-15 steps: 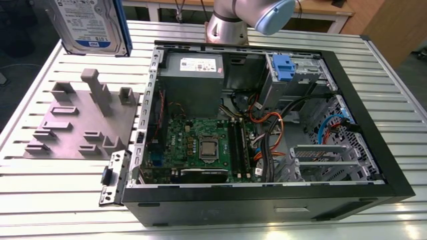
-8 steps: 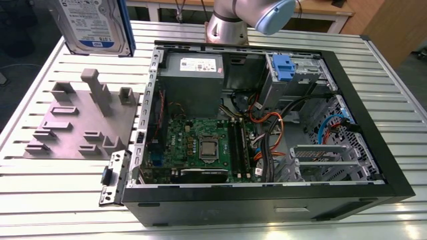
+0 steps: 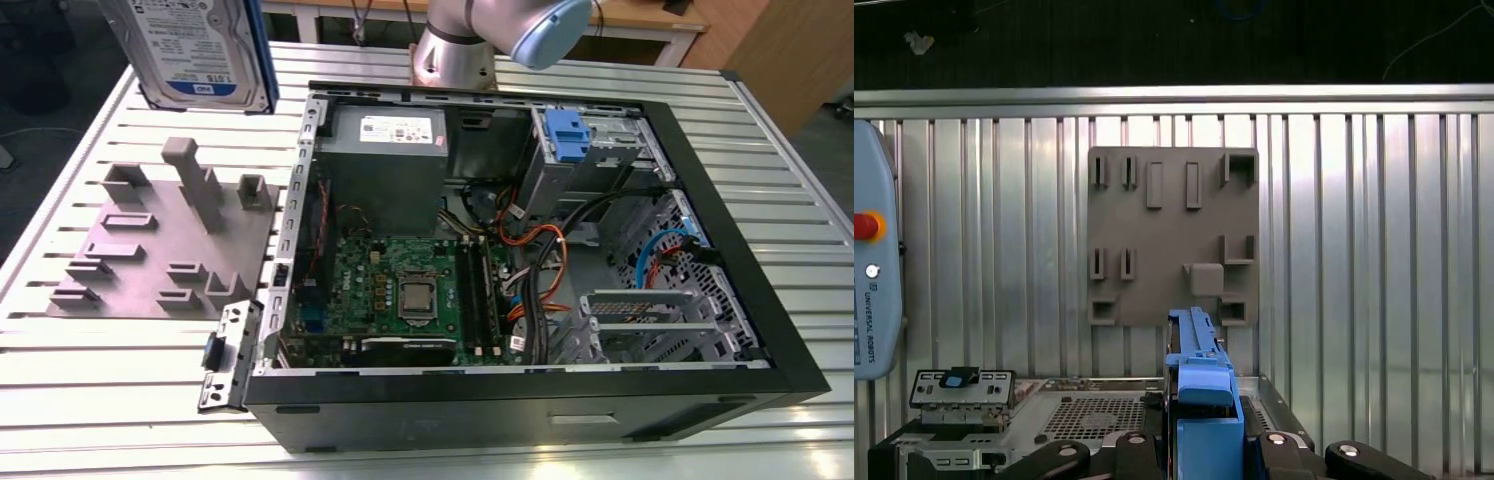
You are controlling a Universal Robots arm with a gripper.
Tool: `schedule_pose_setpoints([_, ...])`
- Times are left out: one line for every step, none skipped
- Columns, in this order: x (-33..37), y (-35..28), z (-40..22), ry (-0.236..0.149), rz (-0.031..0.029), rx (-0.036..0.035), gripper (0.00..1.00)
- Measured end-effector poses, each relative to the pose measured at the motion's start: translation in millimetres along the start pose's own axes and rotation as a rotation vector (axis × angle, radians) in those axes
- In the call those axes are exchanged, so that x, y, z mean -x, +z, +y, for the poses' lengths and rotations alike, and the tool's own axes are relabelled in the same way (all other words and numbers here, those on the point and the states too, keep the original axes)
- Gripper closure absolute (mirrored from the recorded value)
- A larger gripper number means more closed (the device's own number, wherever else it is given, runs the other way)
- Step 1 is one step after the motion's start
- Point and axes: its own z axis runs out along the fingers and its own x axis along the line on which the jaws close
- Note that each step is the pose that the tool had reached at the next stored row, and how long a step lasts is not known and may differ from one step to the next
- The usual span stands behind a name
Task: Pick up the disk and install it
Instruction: 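Pick up the disk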
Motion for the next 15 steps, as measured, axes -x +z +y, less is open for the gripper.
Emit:
schedule_pose_setpoints([0.0,-0.1,-0.9,0.000,0.0001,0.0001,0.64])
schedule_pose_setpoints([0.1,0.0,-1.7,0.000,0.0001,0.0000,0.64])
schedule_pose_setpoints([0.1,-0.1,-2.5,0.000,0.0001,0.0001,0.64])
schedule_pose_setpoints([0.1,0.0,-3.3,0.000,0.0000,0.0001,0.64])
schedule_pose_setpoints([0.1,0.0,-4.1,0.000,0.0001,0.0001,0.64])
schedule_pose_setpoints([0.2,0.0,-5.0,0.000,0.0001,0.0001,0.64])
schedule_pose_setpoints([0.2,0.0,-5.9,0.000,0.0001,0.0002,0.64])
schedule_pose_setpoints([0.2,0.0,-6.8,0.000,0.0001,0.0001,0.64])
schedule_pose_setpoints([0.2,0.0,-7.7,0.000,0.0001,0.0001,0.64])
schedule_pose_setpoints([0.3,0.1,-8.5,0.000,0.0001,0.0001,0.64])
schedule_pose_setpoints([0.3,0.1,-9.4,0.000,0.0001,0.0001,0.64])
schedule_pose_setpoints([0.3,0.1,-10.2,0.000,0.0001,0.0001,0.64])
schedule_pose_setpoints([0.3,0.1,-11.0,0.000,0.0000,0.0000,0.64])
schedule_pose_setpoints([0.4,0.1,-11.9,0.000,0.0000,0.0001,0.64])
schedule_pose_setpoints([0.4,0.1,-12.8,0.000,0.0000,0.0001,0.64])
